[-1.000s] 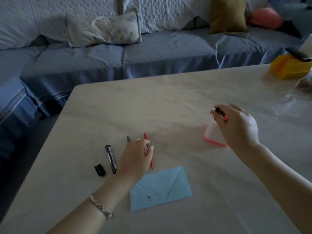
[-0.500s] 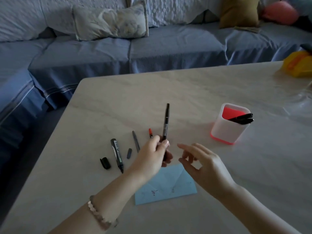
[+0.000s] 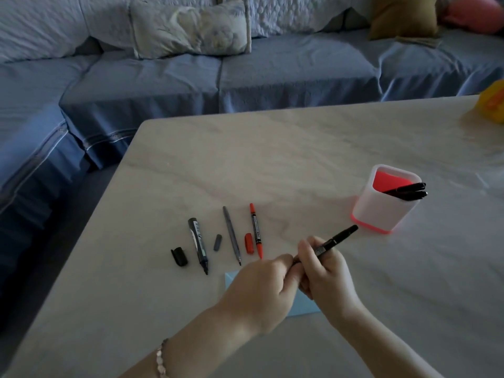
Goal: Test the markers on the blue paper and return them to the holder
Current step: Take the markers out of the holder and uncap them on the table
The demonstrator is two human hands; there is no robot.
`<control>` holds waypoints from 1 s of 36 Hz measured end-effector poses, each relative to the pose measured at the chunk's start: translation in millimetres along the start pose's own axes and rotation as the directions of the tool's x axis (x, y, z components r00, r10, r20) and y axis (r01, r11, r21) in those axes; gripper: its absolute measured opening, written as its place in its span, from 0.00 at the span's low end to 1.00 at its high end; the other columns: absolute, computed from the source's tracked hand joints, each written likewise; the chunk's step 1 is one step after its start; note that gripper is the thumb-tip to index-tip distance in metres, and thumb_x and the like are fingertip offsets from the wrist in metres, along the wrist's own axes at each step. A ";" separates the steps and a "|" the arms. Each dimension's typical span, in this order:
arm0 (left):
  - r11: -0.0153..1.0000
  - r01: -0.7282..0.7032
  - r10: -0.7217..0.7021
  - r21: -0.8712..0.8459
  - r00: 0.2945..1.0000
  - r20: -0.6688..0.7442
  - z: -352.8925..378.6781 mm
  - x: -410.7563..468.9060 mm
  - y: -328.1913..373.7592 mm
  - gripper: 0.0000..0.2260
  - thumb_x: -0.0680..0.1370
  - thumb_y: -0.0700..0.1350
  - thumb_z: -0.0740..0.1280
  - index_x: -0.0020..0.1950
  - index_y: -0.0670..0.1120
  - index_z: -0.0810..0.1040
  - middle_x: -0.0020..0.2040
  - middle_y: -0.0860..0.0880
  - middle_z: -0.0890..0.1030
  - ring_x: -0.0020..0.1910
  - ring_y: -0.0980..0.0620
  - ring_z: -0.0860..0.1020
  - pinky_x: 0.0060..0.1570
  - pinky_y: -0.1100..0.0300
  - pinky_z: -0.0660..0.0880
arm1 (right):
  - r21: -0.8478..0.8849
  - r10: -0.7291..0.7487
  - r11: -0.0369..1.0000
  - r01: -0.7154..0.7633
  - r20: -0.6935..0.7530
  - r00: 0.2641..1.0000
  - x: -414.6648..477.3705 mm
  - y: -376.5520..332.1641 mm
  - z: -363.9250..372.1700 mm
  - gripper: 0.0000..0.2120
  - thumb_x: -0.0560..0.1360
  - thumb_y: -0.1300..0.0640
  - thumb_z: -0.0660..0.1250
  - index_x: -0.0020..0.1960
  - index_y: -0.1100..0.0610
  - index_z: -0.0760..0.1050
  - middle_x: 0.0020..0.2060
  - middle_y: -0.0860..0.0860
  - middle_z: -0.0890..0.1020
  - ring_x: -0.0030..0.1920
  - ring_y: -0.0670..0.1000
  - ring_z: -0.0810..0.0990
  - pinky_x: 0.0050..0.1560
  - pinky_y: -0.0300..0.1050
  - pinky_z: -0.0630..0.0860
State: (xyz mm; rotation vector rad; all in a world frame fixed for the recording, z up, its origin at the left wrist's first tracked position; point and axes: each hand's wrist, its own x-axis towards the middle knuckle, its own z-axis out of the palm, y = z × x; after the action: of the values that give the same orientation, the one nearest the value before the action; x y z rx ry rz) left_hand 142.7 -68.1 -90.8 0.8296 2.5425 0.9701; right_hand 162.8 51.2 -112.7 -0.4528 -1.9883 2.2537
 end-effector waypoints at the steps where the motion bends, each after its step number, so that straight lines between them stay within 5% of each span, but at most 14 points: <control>1: 0.998 0.042 -0.040 -0.051 0.999 0.031 -1.5 -1.1 -0.2 0.18 0.80 0.53 0.55 0.33 0.48 0.69 0.23 0.54 0.67 0.23 0.57 0.66 0.27 0.67 0.62 | 0.014 -0.025 1.000 0.025 0.001 1.000 -0.6 -2.5 -1.4 0.17 0.77 0.67 0.58 0.30 0.59 0.61 0.16 0.46 0.65 0.17 0.44 0.61 0.19 0.33 0.59; 4: 0.987 0.126 -0.114 -0.100 0.986 0.121 -5.9 -7.1 -2.9 0.22 0.75 0.63 0.53 0.29 0.48 0.63 0.22 0.54 0.67 0.23 0.58 0.64 0.27 0.66 0.60 | 0.017 -0.089 0.996 0.090 -0.022 0.996 -1.9 -13.3 -8.4 0.16 0.75 0.66 0.59 0.30 0.60 0.61 0.16 0.46 0.63 0.16 0.43 0.60 0.18 0.32 0.58; 7: 0.965 0.250 -0.240 -0.082 0.964 0.118 -11.3 -12.4 -17.0 0.24 0.69 0.69 0.47 0.36 0.49 0.63 0.31 0.54 0.65 0.29 0.57 0.63 0.32 0.63 0.62 | 0.000 -0.051 0.999 0.051 -0.132 0.990 7.2 -21.0 -22.9 0.16 0.77 0.69 0.54 0.32 0.60 0.61 0.15 0.47 0.62 0.16 0.43 0.59 0.17 0.31 0.56; 12: 0.921 0.367 -0.369 -0.128 0.929 0.005 -14.1 -11.2 -52.3 0.08 0.80 0.52 0.53 0.46 0.48 0.64 0.33 0.46 0.68 0.31 0.49 0.66 0.35 0.54 0.65 | -0.416 0.107 0.900 -0.133 -0.086 0.991 45.8 -13.0 -52.0 0.18 0.78 0.57 0.57 0.29 0.60 0.67 0.18 0.50 0.69 0.22 0.50 0.64 0.29 0.41 0.63; 16: 0.945 0.317 -0.321 -0.077 0.945 -0.064 -14.1 11.9 -55.1 0.04 0.80 0.48 0.58 0.48 0.49 0.67 0.41 0.49 0.74 0.41 0.46 0.74 0.39 0.59 0.69 | -0.657 0.219 0.738 -0.156 0.015 0.976 75.3 -3.3 -58.7 0.19 0.77 0.55 0.61 0.28 0.59 0.67 0.15 0.48 0.70 0.17 0.47 0.66 0.22 0.35 0.64; 21: 0.955 0.290 -0.297 -0.063 0.934 -0.198 -9.1 69.3 -45.5 0.07 0.77 0.44 0.65 0.50 0.42 0.77 0.50 0.45 0.78 0.52 0.45 0.76 0.54 0.54 0.72 | -0.782 0.158 0.622 -0.030 0.089 0.983 94.6 -1.4 -44.8 0.11 0.74 0.50 0.66 0.41 0.58 0.74 0.26 0.50 0.75 0.24 0.46 0.74 0.22 0.34 0.69; 24: 0.938 0.346 -0.346 -0.031 0.921 -0.181 -0.2 96.6 -43.6 0.09 0.78 0.44 0.64 0.56 0.43 0.74 0.54 0.44 0.79 0.53 0.46 0.76 0.51 0.57 0.70 | -0.833 0.131 0.553 0.001 0.088 0.988 100.1 3.1 -39.5 0.14 0.74 0.48 0.65 0.48 0.60 0.76 0.33 0.53 0.78 0.31 0.52 0.77 0.32 0.42 0.72; 27: 0.929 0.365 -0.358 0.050 0.927 -0.111 10.3 110.0 -46.9 0.04 0.78 0.42 0.62 0.51 0.44 0.73 0.51 0.41 0.80 0.50 0.44 0.76 0.48 0.57 0.69 | -0.869 0.130 0.495 -0.009 0.064 0.989 105.7 11.2 -36.2 0.16 0.75 0.48 0.64 0.52 0.60 0.76 0.39 0.54 0.78 0.39 0.55 0.77 0.39 0.44 0.71; 30: 0.910 0.393 -0.385 0.134 0.919 -0.079 18.0 112.1 -51.6 0.04 0.78 0.43 0.62 0.48 0.43 0.74 0.49 0.40 0.80 0.51 0.42 0.77 0.48 0.56 0.70 | -0.872 0.118 0.489 -0.022 0.041 0.992 111.3 22.0 -31.2 0.16 0.75 0.49 0.64 0.55 0.60 0.75 0.45 0.58 0.80 0.47 0.58 0.79 0.40 0.44 0.70; 36: 0.895 0.398 -0.388 0.203 0.917 -0.089 20.2 107.5 -53.5 0.09 0.79 0.40 0.59 0.56 0.40 0.75 0.57 0.38 0.78 0.57 0.40 0.76 0.53 0.53 0.72 | -0.840 0.119 0.539 -0.058 0.008 0.993 113.0 36.2 -16.1 0.18 0.75 0.48 0.63 0.59 0.60 0.73 0.51 0.58 0.80 0.52 0.58 0.78 0.47 0.45 0.72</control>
State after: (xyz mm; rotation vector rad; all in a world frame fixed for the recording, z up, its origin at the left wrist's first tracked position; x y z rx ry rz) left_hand 45.0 -24.7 -149.2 0.3154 2.7381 0.5962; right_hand 64.3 92.0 -167.3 -0.5456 -3.0582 1.1455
